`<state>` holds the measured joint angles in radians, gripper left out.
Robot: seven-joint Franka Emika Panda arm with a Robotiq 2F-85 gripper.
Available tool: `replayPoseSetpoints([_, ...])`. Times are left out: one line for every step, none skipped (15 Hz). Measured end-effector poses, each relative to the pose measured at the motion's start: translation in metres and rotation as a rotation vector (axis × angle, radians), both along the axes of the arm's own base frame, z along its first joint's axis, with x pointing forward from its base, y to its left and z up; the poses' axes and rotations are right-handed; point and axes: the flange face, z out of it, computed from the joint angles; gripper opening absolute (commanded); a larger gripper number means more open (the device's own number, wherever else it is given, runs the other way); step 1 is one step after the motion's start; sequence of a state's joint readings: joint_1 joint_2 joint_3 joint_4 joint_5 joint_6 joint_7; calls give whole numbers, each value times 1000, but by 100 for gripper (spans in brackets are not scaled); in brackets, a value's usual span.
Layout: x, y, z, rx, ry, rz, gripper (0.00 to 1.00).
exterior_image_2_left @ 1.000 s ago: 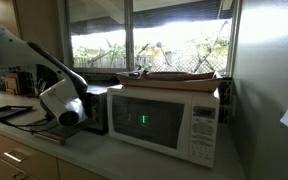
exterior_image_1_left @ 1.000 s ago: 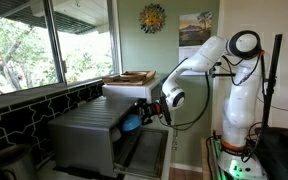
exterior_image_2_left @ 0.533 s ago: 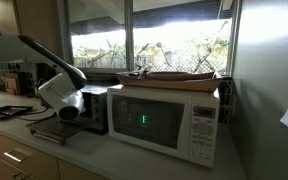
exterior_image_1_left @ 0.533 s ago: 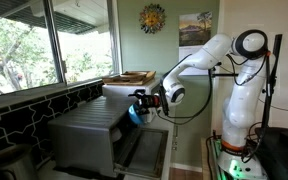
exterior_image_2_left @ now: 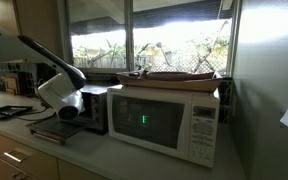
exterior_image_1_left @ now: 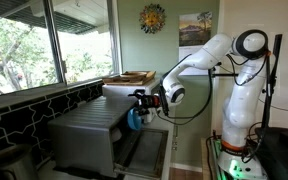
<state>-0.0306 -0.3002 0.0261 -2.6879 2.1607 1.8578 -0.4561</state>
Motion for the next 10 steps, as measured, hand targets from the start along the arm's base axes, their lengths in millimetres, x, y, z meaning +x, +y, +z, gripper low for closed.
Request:
replayPoseSetpoints([0, 0, 0, -4, -2, 4, 56])
replayPoseSetpoints([-1, 1, 0, -10, -2, 10, 49])
replayPoseSetpoints([-2, 1, -1, -21, -1, 21, 41])
replayPoseSetpoints([-3, 1, -1, -33, 0, 34, 32])
replayPoseSetpoints([-4, 0, -2, -45, 1, 45, 25])
replayPoseSetpoints([-5, -1, -2, -57, 3, 56, 17])
replayPoseSetpoints([-7, -2, -3, -69, 6, 67, 10])
replayPoseSetpoints([-8, -3, -4, -81, 8, 78, 3])
replayPoseSetpoints([-10, -3, -5, -95, 8, 90, 0])
replayPoseSetpoints([-11, -4, -5, -105, 6, 102, 0])
